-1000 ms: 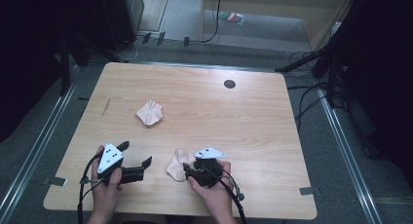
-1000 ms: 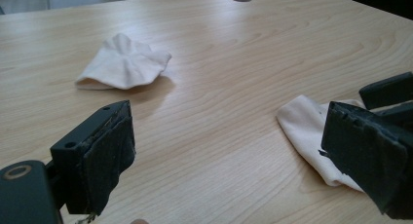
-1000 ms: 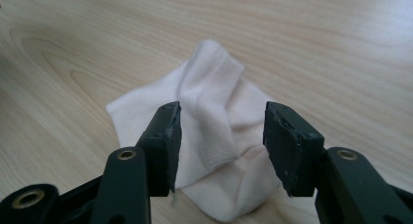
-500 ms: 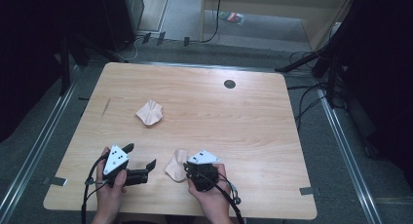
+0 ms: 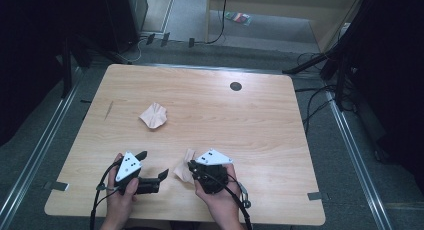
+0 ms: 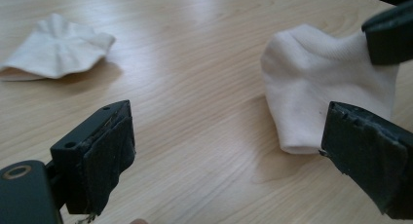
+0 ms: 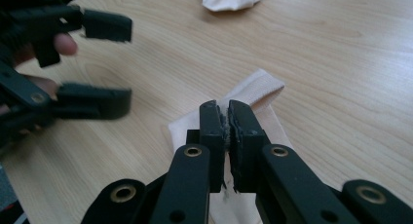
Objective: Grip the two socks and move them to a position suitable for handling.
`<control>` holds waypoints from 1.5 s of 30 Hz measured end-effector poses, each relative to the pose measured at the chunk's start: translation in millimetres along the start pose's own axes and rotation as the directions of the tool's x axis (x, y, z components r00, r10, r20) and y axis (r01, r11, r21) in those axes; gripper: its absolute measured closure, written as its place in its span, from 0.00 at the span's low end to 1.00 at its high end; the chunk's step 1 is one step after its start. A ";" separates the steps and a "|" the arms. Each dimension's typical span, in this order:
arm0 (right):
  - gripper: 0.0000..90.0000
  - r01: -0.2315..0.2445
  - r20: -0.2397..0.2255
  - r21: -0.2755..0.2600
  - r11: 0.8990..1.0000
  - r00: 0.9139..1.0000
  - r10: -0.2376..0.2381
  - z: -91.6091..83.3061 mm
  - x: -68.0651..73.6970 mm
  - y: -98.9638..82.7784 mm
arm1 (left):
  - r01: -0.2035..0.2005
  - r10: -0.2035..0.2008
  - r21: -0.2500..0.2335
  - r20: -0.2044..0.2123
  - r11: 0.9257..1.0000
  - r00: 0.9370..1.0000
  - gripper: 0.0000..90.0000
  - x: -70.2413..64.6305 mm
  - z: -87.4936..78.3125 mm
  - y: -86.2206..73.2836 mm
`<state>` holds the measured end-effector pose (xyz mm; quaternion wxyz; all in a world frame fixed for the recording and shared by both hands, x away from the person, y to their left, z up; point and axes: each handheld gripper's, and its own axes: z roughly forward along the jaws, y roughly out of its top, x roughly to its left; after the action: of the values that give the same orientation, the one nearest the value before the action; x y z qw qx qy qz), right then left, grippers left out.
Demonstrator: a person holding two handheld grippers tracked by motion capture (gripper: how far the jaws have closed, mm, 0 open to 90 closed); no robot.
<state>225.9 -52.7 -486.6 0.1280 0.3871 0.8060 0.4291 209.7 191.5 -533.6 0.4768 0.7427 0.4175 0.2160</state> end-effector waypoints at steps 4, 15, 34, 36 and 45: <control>0.96 0.004 -0.008 -0.021 1.000 1.000 -0.004 -5.0 0.8 4.7 | -0.005 0.003 0.032 0.073 0.999 0.997 0.06 -7.9 8.8 -2.3; 0.96 0.007 -0.045 -0.071 0.997 0.999 -0.011 -19.9 5.0 16.9 | -0.037 0.015 0.107 0.202 0.994 0.979 0.06 -30.4 28.0 -4.2; 0.97 0.047 -0.095 -0.134 0.990 0.994 -0.060 -42.4 11.4 30.1 | -0.154 0.149 -0.023 -0.145 0.988 0.978 0.98 -26.0 3.0 7.9; 0.98 0.041 -0.092 -0.124 0.991 0.994 -0.052 -39.6 6.6 28.5 | -0.209 0.196 -0.036 -0.230 0.977 0.953 0.99 -26.3 -2.8 8.6; 0.98 0.015 -0.029 -0.025 1.000 0.999 -0.016 -14.6 -16.3 9.4 | -0.392 0.403 0.097 -0.267 0.915 0.875 0.99 -50.9 4.6 -3.4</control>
<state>233.7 -70.2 -472.5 0.1242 0.3729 0.8054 0.4437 183.3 147.6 -534.8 0.3433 0.7835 0.3239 0.4042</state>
